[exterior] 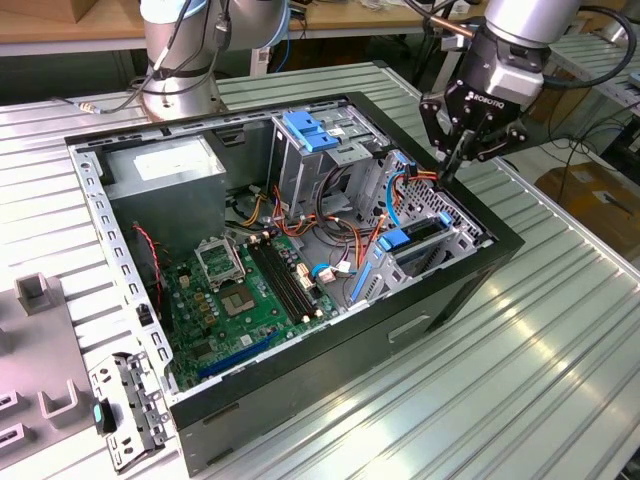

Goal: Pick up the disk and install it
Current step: 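Insert the first disk wire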

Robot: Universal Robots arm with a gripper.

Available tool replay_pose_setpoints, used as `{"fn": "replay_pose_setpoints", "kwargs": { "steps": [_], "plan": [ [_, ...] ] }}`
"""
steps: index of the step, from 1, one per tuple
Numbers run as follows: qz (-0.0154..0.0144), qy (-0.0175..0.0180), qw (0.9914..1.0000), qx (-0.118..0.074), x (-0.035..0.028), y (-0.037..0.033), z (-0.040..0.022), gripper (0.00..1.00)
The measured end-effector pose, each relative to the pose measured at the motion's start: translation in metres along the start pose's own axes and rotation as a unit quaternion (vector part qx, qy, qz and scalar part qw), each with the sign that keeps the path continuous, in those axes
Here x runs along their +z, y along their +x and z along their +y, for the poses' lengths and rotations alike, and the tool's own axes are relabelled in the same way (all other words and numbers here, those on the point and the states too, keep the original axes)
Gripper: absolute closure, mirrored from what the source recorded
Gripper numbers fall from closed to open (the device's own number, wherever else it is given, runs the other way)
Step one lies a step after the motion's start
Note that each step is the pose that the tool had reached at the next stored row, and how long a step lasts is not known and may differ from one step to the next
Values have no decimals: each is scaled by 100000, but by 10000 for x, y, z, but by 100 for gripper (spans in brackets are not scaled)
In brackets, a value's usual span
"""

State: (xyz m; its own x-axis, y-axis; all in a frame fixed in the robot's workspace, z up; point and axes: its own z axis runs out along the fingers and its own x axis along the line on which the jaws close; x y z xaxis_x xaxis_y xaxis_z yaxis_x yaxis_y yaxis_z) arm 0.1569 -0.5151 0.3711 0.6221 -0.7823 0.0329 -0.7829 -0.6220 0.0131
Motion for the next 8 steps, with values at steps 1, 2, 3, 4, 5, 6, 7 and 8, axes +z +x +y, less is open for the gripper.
{"fn": "replay_pose_setpoints", "kwargs": {
  "steps": [1, 2, 3, 4, 5, 6, 7, 8],
  "plan": [
    [-10, -19, 99998, 606, 0, 0, 0, 84],
    [-25, -56, 99985, 1742, 0, 0, 0, 84],
    [-33, -78, 99971, 2427, 0, 0, 0, 84],
    [-41, -104, 99949, 3193, 0, 0, 0, 84],
    [-54, -128, 99923, 3929, 0, 0, 0, 84],
    [-65, -152, 99889, 4701, 0, 0, 0, 84],
    [-73, -178, 99852, 5429, 0, 0, 0, 84],
    [-83, -194, 99820, 5991, 1, 0, 0, 84]
  ]
}}
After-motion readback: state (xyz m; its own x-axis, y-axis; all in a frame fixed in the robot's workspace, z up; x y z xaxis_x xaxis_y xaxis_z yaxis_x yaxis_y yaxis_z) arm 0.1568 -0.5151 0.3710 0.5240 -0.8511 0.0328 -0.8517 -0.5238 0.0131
